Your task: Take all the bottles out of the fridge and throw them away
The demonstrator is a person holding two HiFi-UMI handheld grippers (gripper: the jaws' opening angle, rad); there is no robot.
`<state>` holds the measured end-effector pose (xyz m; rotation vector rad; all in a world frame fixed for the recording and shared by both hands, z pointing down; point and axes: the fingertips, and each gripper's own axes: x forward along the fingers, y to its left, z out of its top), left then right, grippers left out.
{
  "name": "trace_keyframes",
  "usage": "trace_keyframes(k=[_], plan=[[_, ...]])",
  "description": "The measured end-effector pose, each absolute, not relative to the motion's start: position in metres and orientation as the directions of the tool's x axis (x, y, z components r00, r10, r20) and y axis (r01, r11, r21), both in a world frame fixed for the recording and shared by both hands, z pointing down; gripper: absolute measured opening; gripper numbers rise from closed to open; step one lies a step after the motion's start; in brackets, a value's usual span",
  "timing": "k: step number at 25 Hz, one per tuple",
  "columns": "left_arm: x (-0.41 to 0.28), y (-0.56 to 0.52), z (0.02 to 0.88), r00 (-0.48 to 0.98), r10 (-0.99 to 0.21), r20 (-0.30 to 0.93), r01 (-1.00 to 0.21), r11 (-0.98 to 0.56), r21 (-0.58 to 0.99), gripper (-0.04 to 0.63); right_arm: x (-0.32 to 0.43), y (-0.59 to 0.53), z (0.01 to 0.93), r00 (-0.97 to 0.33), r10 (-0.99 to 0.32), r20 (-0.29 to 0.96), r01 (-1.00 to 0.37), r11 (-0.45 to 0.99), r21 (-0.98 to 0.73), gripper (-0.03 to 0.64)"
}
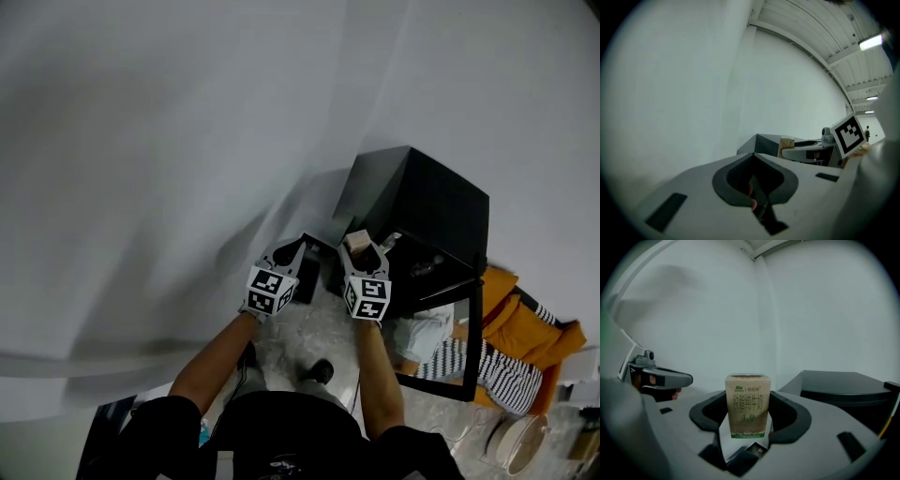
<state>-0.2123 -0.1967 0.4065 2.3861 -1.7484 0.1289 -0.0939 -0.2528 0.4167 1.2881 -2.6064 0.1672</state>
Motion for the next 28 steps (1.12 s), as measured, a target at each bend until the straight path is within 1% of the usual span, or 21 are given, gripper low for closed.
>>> trace_keyframes(k=[10, 14, 24, 28], plan=[[-0.217, -0.205, 0.429, 0.294, -0.934, 0.202, -0.954, -0.273, 0.127, 0.002, -0.111, -0.252, 0.446, -0.619, -0.736, 0.274, -0.769, 0.639, -0.021, 0.270], [-0.221, -0.208, 0.453, 0.293, -0.929, 0.228, -0.953, -0.265, 0.144, 0.002, -0.119, -0.252, 0.471, -0.637, -0.715, 0.288, -0.753, 0.657, -0.032, 0.270], [-0.225, -0.191, 0.575, 0.307, -0.878, 0.366, -0.947, -0.245, 0.206, 0.002, -0.119, -0.227, 0.594, -0.623, -0.663, 0.414, -0.752, 0.653, -0.087, 0.270], [-0.226, -0.186, 0.615, 0.311, -0.864, 0.395, -0.945, -0.240, 0.221, 0.002, -0.117, -0.219, 0.638, -0.616, -0.645, 0.451, -0.753, 0.650, -0.100, 0.270]])
